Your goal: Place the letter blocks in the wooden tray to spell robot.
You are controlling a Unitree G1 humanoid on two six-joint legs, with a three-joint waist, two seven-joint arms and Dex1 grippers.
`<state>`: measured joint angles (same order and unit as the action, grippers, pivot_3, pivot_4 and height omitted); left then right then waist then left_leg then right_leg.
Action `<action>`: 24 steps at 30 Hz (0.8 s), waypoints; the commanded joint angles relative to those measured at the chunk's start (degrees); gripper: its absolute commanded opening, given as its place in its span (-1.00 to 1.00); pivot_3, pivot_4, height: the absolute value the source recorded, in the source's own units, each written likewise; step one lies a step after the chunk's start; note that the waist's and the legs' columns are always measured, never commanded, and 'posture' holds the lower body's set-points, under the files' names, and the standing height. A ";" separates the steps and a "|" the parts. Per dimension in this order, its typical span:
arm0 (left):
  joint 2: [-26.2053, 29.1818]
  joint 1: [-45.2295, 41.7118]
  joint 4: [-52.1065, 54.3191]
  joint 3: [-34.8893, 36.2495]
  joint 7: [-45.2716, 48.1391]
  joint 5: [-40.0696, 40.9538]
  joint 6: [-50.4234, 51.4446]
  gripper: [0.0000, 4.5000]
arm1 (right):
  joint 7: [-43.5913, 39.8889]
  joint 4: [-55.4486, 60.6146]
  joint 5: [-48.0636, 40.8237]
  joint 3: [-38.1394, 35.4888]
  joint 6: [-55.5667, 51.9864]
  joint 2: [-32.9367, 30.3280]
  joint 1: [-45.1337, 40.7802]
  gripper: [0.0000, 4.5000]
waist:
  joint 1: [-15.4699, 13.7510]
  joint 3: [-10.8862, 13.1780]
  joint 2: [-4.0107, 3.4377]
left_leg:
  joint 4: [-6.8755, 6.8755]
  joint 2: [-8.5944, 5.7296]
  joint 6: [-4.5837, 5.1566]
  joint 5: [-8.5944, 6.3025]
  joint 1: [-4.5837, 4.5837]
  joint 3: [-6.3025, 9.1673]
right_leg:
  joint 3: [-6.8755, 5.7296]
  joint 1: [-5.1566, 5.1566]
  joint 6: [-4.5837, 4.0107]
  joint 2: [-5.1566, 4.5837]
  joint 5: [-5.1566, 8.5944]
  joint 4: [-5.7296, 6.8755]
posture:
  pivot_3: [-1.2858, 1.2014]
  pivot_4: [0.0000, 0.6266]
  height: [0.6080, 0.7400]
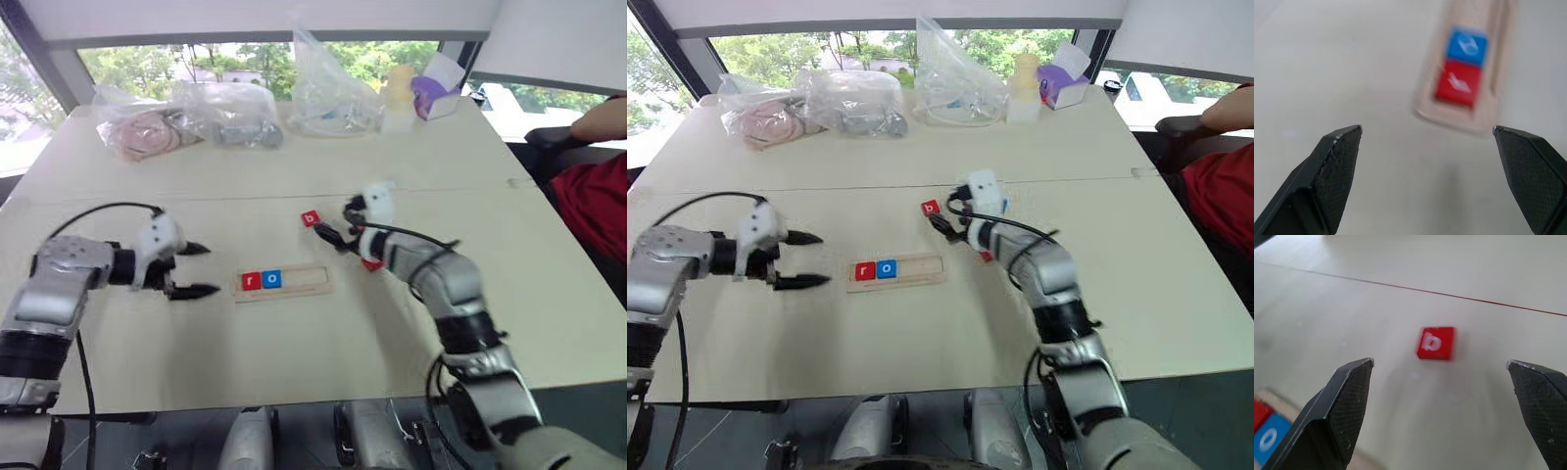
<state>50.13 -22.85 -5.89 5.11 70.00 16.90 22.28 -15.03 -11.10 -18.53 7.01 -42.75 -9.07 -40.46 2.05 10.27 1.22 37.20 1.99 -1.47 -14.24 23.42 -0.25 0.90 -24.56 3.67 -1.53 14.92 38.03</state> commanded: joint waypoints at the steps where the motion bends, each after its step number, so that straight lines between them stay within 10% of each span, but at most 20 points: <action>1: -1.41 1.55 8.98 8.42 -7.36 6.44 7.46 0.98 | 1.79 -11.35 5.25 1.60 6.65 3.47 -5.51 1.00 | 0.12 0.00 0.02 | -0.01 -0.02 0.00 0.00 0.01 0.02 | 0.01 0.00 0.03 -0.06 0.01 -0.02 | 0.03 -0.52 1.00; 12: -6.02 12.46 25.54 16.25 -21.44 11.88 14.99 0.98 | 8.31 -39.91 12.25 -1.19 18.24 12.50 -18.38 1.00 | 0.58 0.00 0.05 | -0.07 -0.03 -0.02 0.00 -0.09 0.08 | 0.27 0.01 0.12 -0.10 -0.10 0.03 | 0.03 -0.52 1.00; 20: -5.47 12.03 25.60 13.32 -23.13 11.02 13.16 1.00 | 9.28 -40.09 16.41 0.26 19.36 14.08 -17.33 -0.47 | 0.67 0.00 0.06 | -0.08 -0.05 -0.03 0.01 -0.12 0.07 | 0.27 0.04 0.10 -0.09 -0.10 0.02 | 0.03 -0.52 1.00; 24: -5.92 9.57 26.54 9.60 -22.67 11.99 14.02 1.00 | 8.98 -33.59 17.21 -0.79 19.76 12.07 -15.82 -0.46 | 0.59 0.00 0.06 | -0.08 -0.05 -0.03 0.01 -0.12 0.07 | 0.27 0.04 0.10 -0.09 -0.11 0.02 | 0.03 -0.52 1.00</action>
<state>44.21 -11.92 18.40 15.54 47.20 28.01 36.75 -5.59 -49.34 -1.54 6.46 -22.93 3.51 -56.65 2.64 10.27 1.28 37.11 1.94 -1.50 -14.23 23.31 -0.18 1.16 -24.53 3.77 -1.62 14.82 38.04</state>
